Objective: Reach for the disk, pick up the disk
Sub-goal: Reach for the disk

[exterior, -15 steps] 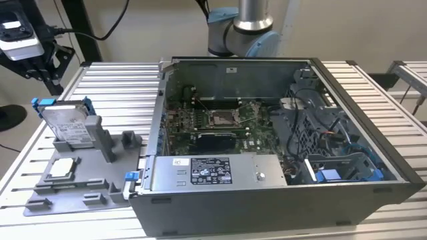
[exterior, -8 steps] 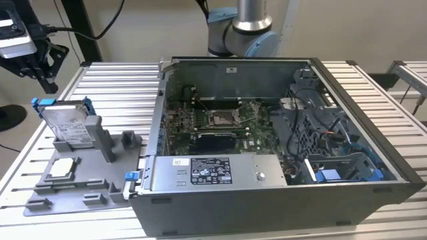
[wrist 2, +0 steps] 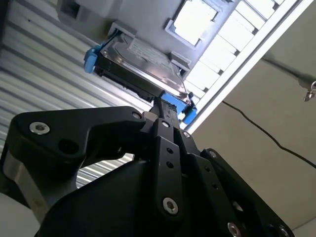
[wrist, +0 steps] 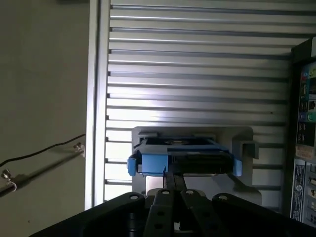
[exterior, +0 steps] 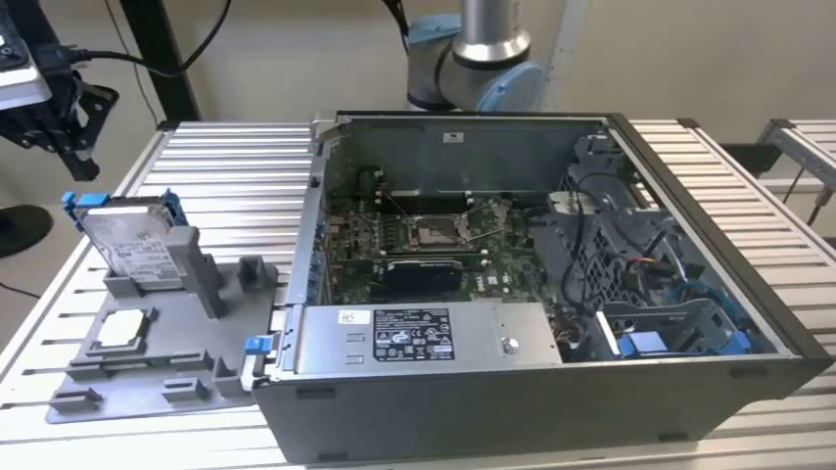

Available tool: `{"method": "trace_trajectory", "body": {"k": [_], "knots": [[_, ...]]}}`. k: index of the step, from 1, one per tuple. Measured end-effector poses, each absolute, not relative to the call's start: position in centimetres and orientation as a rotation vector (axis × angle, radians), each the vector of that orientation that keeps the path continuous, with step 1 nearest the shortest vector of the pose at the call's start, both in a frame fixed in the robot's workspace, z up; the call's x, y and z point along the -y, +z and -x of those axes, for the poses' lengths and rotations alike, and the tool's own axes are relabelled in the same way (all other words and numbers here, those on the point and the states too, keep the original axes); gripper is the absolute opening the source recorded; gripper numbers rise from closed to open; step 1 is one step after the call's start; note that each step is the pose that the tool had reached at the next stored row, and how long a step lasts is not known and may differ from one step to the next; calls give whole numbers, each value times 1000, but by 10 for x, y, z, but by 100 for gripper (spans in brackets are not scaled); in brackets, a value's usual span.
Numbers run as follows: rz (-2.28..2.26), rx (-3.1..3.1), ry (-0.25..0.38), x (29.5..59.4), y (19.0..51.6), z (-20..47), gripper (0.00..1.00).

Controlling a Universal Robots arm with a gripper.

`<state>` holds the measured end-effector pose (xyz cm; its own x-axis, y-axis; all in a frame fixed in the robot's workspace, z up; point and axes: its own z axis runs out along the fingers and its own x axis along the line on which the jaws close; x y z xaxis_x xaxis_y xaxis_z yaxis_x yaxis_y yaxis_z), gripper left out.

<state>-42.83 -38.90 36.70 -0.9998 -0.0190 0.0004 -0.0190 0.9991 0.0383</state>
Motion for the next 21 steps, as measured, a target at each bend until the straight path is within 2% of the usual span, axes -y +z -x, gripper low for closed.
{"method": "trace_trajectory", "body": {"k": [21], "knots": [[-64, 3139, -60, 385, 367, 441, 0]]}}
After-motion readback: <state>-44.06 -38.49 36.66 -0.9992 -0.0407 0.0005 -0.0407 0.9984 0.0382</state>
